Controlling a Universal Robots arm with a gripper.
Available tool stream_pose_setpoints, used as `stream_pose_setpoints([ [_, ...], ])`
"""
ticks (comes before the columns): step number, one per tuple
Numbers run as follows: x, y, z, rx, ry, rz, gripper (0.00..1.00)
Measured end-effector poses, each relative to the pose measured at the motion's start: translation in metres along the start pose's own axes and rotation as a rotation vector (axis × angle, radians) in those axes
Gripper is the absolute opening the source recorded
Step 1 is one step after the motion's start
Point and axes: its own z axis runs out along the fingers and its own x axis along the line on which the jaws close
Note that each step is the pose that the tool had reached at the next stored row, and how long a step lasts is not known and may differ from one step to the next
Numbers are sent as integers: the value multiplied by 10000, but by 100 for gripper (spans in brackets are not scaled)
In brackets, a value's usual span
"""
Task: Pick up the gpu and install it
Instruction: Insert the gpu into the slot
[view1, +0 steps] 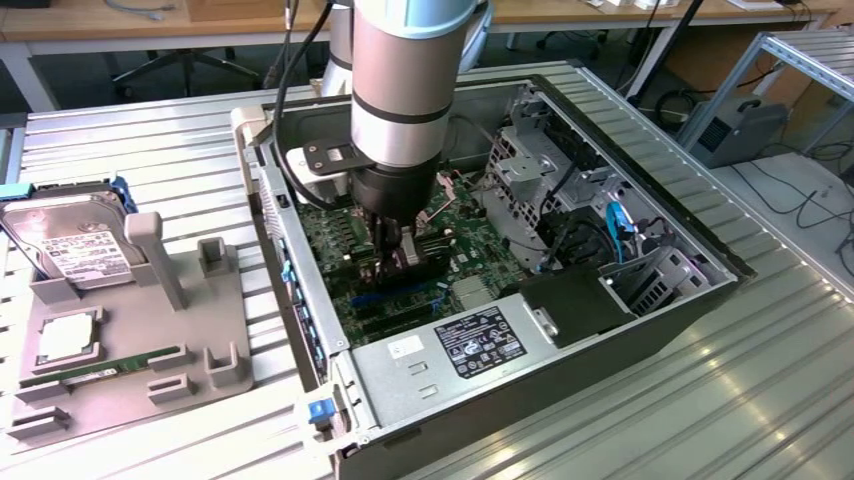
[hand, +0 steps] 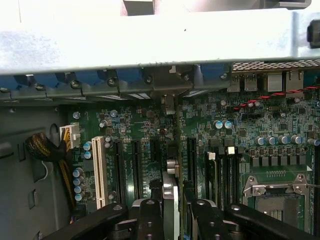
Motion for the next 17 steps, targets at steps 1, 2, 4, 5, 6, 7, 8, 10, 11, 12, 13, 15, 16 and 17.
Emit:
stream_pose_setpoints([
  [1, 0, 0, 0, 0, 0, 0, 27],
  [2, 0, 0, 0, 0, 0, 1, 27],
  [4, 0, 2, 1, 1, -1, 2, 27],
  [5, 0, 3, 1, 1, -1, 3, 27],
  [6, 0, 4, 0, 0, 1, 4, 27],
  [7, 0, 4, 0, 0, 0, 3, 27],
  [8, 0, 4, 0, 0, 0, 3, 27],
  [10, 0, 4, 0, 0, 0, 3, 27],
  [11, 0, 4, 1, 0, 0, 3, 27],
  [12, 0, 4, 0, 0, 0, 3, 27],
  [13, 0, 4, 0, 0, 0, 4, 27],
  [15, 0, 4, 1, 0, 0, 3, 27],
  [16, 0, 4, 0, -1, 2, 3, 27],
  [17, 0, 4, 0, 0, 4, -2, 27],
])
